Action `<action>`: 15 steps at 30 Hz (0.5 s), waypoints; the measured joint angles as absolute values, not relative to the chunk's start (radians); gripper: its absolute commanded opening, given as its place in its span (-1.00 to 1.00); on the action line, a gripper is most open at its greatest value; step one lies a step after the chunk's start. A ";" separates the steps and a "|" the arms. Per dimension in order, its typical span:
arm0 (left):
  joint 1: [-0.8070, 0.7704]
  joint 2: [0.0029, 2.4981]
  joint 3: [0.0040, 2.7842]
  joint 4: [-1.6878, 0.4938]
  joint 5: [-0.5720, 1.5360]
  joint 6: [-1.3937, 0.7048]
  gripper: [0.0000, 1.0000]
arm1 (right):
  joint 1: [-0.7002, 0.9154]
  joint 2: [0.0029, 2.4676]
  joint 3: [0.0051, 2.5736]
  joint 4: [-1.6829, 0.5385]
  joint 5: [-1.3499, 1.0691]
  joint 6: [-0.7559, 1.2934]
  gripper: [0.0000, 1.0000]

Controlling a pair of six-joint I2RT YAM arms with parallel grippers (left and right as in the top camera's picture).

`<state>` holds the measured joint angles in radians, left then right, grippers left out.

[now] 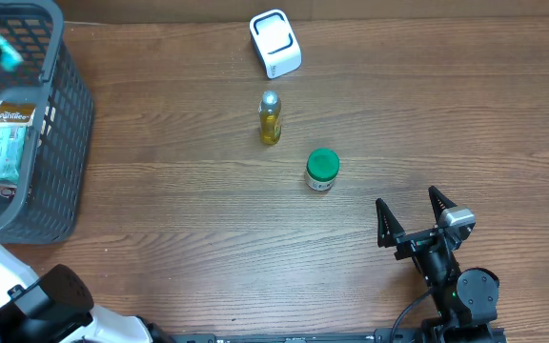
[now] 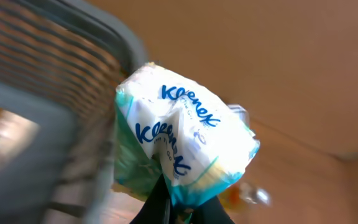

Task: Scan the item barcode
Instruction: 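Carry the tissue pack out and lower it near the jar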

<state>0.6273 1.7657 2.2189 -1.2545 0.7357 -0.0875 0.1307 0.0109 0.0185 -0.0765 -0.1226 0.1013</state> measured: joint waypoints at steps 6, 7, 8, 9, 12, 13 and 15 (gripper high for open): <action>0.505 1.768 2.188 -1.350 0.820 -0.098 -0.91 | 0.131 0.011 0.019 -0.077 -0.123 0.102 1.00; 0.478 1.768 2.173 -1.353 0.826 -0.097 -0.91 | 0.131 0.011 0.019 -0.077 -0.123 0.101 1.00; 0.449 1.768 2.154 -1.356 0.831 -0.095 -0.91 | 0.131 0.011 0.019 -0.077 -0.123 0.101 1.00; 0.419 1.768 2.134 -1.356 0.833 -0.095 -0.91 | 0.131 0.011 0.019 -0.077 -0.123 0.101 1.00; 0.328 1.768 2.063 -1.343 0.834 -0.094 -0.91 | 0.131 0.011 0.019 -0.077 -0.123 0.101 1.00; 0.295 1.768 2.031 -1.331 0.833 -0.094 -0.91 | 0.131 0.011 0.019 -0.077 -0.123 0.101 1.00; 0.229 1.768 1.960 -1.298 0.830 -0.094 -0.91 | 0.131 0.011 0.019 -0.076 -0.123 0.101 1.00</action>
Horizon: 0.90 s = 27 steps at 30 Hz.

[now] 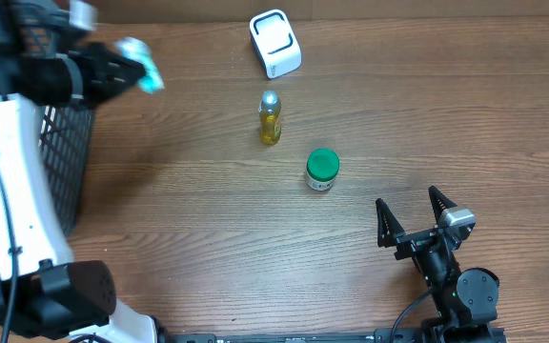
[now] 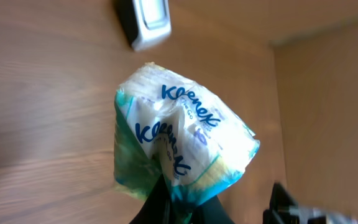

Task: Scan the item barcode
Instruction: 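Carry the tissue pack out and lower it near the jar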

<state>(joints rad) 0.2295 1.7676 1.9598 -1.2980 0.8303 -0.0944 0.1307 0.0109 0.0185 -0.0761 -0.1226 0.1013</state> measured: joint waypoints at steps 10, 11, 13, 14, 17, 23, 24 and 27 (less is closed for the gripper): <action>-0.096 1.769 1.544 -0.966 0.781 -0.180 -0.91 | 0.131 0.011 0.019 -0.075 -0.123 0.101 1.00; -0.124 1.769 1.503 -0.918 0.772 -0.200 -0.91 | 0.131 0.011 0.019 -0.077 -0.123 0.101 1.00; -0.173 1.769 1.430 -0.842 0.758 -0.234 -0.91 | 0.131 0.011 0.019 -0.076 -0.123 0.101 1.00; -0.196 1.769 1.396 -0.805 0.760 -0.250 -0.91 | 0.131 0.011 0.019 -0.077 -0.123 0.101 1.00; -0.244 1.770 1.302 -0.711 0.780 -0.294 -0.91 | 0.131 0.011 0.019 -0.076 -0.123 0.101 1.00; -0.279 1.787 1.191 -0.619 0.862 -0.352 -0.89 | 0.131 0.011 0.019 -0.076 -0.123 0.101 1.00; -0.280 1.795 1.181 -0.618 0.877 -0.360 -0.89 | 0.131 0.011 0.019 -0.076 -0.123 0.101 1.00; -0.280 1.824 1.163 -0.616 0.926 -0.368 -0.88 | 0.131 0.011 0.019 -0.076 -0.123 0.102 1.00</action>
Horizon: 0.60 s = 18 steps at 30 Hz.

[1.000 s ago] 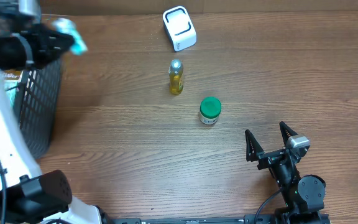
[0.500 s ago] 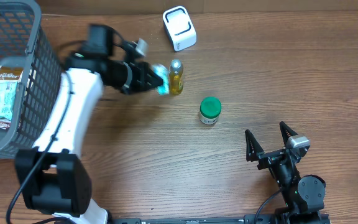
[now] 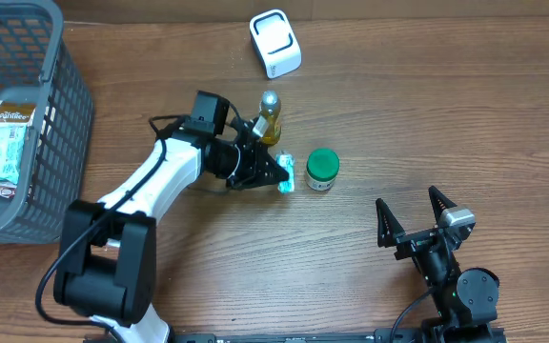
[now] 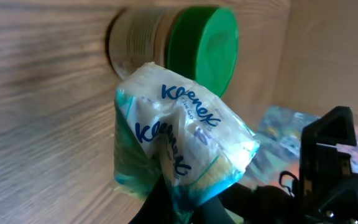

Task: Scan the item barcode
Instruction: 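Carry the tissue pack out and lower it near the jar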

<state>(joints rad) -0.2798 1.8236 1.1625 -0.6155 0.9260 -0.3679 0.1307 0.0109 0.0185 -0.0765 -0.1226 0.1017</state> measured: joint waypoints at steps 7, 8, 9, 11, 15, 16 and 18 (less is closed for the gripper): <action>-0.280 1.888 1.149 -0.611 0.971 -0.367 -0.78 | 0.131 0.011 0.019 -0.077 -0.123 0.101 1.00; -0.280 1.903 1.148 -0.606 0.974 -0.366 -0.78 | 0.131 0.011 0.019 -0.077 -0.123 0.101 1.00; -0.280 1.917 1.148 -0.600 0.974 -0.366 -0.78 | 0.131 0.011 0.019 -0.076 -0.123 0.101 1.00; -0.280 1.943 1.147 -0.593 0.977 -0.364 -0.78 | 0.131 0.011 0.019 -0.076 -0.123 0.101 1.00; -0.280 1.995 1.145 -0.590 0.981 -0.364 -0.79 | 0.131 0.011 0.019 -0.076 -0.123 0.101 1.00; -0.280 2.004 1.145 -0.590 0.981 -0.364 -0.78 | 0.131 0.011 0.019 -0.077 -0.123 0.101 1.00; -0.280 2.018 1.143 -0.589 0.981 -0.364 -0.74 | 0.131 0.011 0.019 -0.076 -0.123 0.101 1.00</action>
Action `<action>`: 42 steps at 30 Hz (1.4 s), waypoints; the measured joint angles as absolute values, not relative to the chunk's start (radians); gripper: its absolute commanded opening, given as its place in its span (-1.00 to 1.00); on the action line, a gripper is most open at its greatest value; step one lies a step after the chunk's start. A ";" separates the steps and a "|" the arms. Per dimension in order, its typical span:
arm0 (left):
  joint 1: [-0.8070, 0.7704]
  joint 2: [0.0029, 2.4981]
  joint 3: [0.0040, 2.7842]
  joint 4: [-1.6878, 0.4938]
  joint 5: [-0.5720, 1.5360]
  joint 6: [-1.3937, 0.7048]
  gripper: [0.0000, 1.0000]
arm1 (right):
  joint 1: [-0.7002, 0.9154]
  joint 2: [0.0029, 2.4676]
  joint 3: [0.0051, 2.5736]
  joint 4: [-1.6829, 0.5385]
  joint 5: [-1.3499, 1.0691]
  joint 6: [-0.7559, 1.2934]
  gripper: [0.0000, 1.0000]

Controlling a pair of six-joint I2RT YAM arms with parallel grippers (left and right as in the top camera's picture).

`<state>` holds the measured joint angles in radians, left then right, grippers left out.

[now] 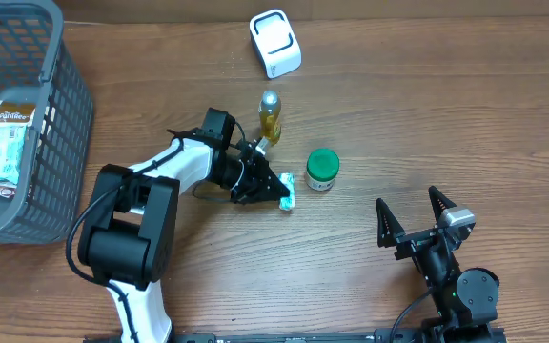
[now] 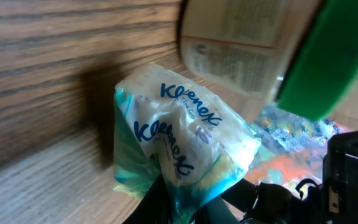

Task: Scan the item barcode
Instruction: 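Carry the tissue pack out and lower it near the jar, then set the tissue pack upright beside the jar and open the left gripper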

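My left gripper [image 1: 276,189] is shut on a white and teal Kleenex tissue pack [image 1: 287,191], held low over the wood just left of the green-lidded jar [image 1: 322,170]. In the left wrist view the pack [image 2: 179,134] fills the middle, pinched at its lower end by the gripper [image 2: 180,200], with the jar [image 2: 272,50] close behind it. The white scanner [image 1: 275,43] stands at the back of the table. My right gripper [image 1: 413,217] rests open near the front right, holding nothing.
A small yellow bottle [image 1: 270,118] stands just behind my left arm. A grey basket [image 1: 65,143] at the far left holds a food packet [image 1: 3,133]. The table's [image 1: 446,95] front edge is near the right arm's base.
My left gripper, still shut on the tissue pack, has shifted slightly toward the front and closer to the jar. The pack now sits lower, near the tabletop. The right arm has not moved.
First my left gripper held the tissue pack over the basket at the far left. Then it held the pack over the table right of the basket. Later the pack was beside the bottle and jar, and now it is low beside the jar.
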<state>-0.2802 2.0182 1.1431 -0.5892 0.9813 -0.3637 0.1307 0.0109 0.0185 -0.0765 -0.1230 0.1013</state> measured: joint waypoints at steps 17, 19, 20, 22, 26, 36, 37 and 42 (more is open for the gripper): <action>-0.265 2.024 1.139 -0.591 0.996 -0.356 0.23 | 0.131 0.011 0.019 -0.076 -0.123 0.101 1.00; -0.260 2.024 1.139 -0.593 0.997 -0.356 0.28 | 0.131 0.011 0.019 -0.076 -0.123 0.101 1.00; -0.258 2.024 1.139 -0.594 0.997 -0.356 0.29 | 0.131 0.011 0.019 -0.077 -0.123 0.101 1.00; -0.251 2.024 1.139 -0.594 1.000 -0.356 0.33 | 0.131 0.011 0.019 -0.076 -0.123 0.101 1.00; -0.246 2.024 1.139 -0.594 0.999 -0.356 0.39 | 0.131 0.011 0.019 -0.076 -0.123 0.101 1.00; -0.279 1.847 1.139 -0.607 0.787 -0.361 0.39 | 0.131 0.011 0.019 -0.076 -0.123 0.101 1.00; -0.297 1.822 1.139 -0.611 0.745 -0.365 0.39 | 0.131 0.011 0.019 -0.077 -0.123 0.101 1.00; -0.406 1.767 1.139 -0.628 0.541 -0.387 0.53 | 0.131 0.011 0.019 -0.076 -0.123 0.101 1.00</action>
